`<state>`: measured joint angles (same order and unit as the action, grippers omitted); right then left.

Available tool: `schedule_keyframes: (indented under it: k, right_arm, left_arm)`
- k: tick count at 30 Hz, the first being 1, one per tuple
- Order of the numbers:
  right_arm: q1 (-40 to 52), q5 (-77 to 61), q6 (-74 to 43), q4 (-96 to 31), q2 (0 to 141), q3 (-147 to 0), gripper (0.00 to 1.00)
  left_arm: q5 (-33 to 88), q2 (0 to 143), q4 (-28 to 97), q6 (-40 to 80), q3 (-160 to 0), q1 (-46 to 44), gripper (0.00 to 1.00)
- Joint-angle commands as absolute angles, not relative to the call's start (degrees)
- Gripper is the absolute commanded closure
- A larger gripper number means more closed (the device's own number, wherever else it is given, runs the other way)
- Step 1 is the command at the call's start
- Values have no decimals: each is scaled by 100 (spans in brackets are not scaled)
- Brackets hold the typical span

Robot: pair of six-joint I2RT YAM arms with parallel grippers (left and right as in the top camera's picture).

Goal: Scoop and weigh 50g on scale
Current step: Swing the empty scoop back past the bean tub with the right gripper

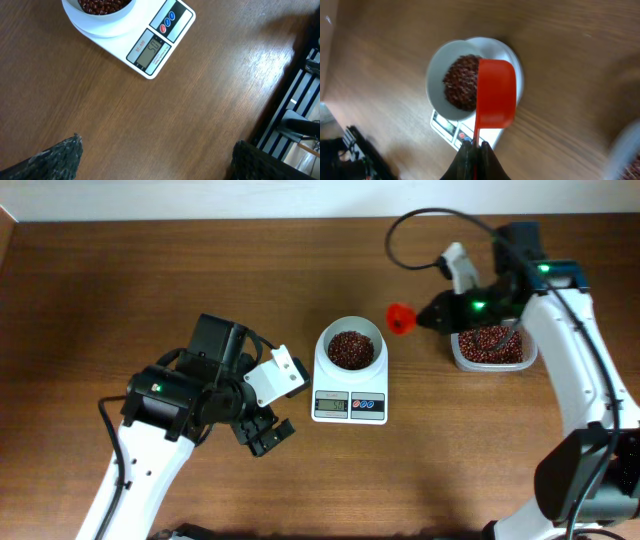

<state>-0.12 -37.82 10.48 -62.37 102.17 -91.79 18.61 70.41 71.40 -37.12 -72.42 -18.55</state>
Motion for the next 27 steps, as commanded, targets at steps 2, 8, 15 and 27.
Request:
schedule_keyframes:
  k: [2,8,15,27]
  right_arm:
    - [-893,-3874,1227,-6667,10193,-9271,96]
    - [-1890,-2891,1345,-7161,10193,-9271,96]
    - [-1592,-867,843,-6919,10184,-9498,96]
    - [32,2257,648,-6770,10184,-9649,96]
  left_arm:
    - [1863,7050,7148,-3802,-7214,-1820,1]
    - [1863,7050,7148,-3802,-7214,-1820,1]
    - [1863,7050,7148,-3802,-7214,-1820,1]
    - [1863,7050,7148,-3802,-7214,-1820,1]
